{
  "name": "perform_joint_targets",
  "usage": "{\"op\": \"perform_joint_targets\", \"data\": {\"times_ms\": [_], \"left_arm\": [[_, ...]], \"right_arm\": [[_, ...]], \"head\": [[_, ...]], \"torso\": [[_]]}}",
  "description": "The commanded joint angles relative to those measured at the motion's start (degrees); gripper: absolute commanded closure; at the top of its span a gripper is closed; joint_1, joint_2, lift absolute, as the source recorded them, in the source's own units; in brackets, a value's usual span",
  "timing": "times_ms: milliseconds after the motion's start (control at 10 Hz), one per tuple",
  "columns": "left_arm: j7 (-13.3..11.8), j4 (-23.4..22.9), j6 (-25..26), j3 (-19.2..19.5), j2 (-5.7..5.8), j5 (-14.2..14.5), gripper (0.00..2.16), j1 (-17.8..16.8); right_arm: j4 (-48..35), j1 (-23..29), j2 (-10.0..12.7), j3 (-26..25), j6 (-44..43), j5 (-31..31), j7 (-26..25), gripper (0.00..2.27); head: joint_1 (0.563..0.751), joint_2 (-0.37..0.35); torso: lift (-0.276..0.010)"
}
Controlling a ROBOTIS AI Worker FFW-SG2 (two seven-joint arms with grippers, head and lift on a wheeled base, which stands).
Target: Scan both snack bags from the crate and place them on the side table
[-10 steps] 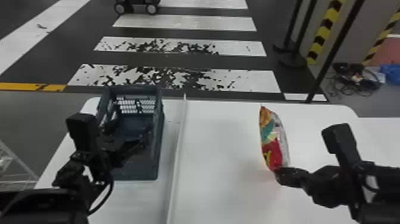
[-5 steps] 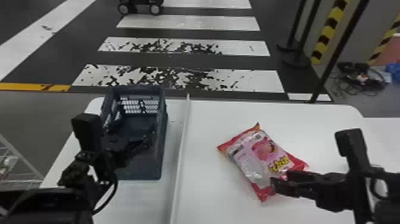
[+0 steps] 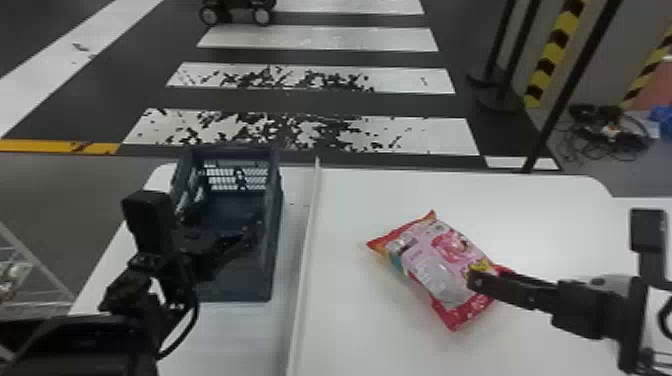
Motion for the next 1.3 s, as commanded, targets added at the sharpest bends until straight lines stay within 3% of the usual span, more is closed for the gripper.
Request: {"op": "perform_joint_targets", "data": {"times_ms": [0,200,300,400,500,900,1200], "left_arm": [[0.0,-0.1,0.0,-0.1,0.0,-0.1,0.09,0.0],[0.0,0.0,0.0,-0.1,0.0,-0.2,0.09,0.0],[-0.1,-0.1,0.0,0.0,0.0,-0.2,0.09,0.0],[-0.1,-0.2,0.0,0.0,-0.09,-0.2,0.09,0.0],[-0.1,-0.4,0.0,0.0,-0.09,-0.3,0.09,0.0],[-0.4,-0.4,-0.2,0.0,-0.26,-0.4,0.09,0.0],[-0.5,-0.4,0.0,0.2,-0.26,-0.5,0.09,0.3]], "right_arm": [[2.0,-1.1,0.4,-2.4,1.0,-4.3,-0.2,0.07],[5.1,-1.6,0.4,-3.1,1.7,-8.0,-2.3,0.08],[6.9,-2.0,0.4,-2.9,1.5,-8.7,-2.3,0.37],[8.3,-2.3,0.4,-2.7,1.4,-9.4,-2.5,1.39],[9.1,-2.4,0.4,-2.4,0.1,-9.4,-3.7,2.2],[12.6,-2.7,0.4,3.0,-10.9,-9.2,-4.7,2.21],[20.5,-6.8,0.4,6.8,-20.8,-8.9,-4.2,2.21]], "head": [[0.695,0.012],[0.695,0.012],[0.695,0.013],[0.695,0.015],[0.695,0.021],[0.695,0.034],[0.695,0.068]], "torso": [[-0.098],[-0.098],[-0.098],[-0.098],[-0.098],[-0.098],[-0.098]]}}
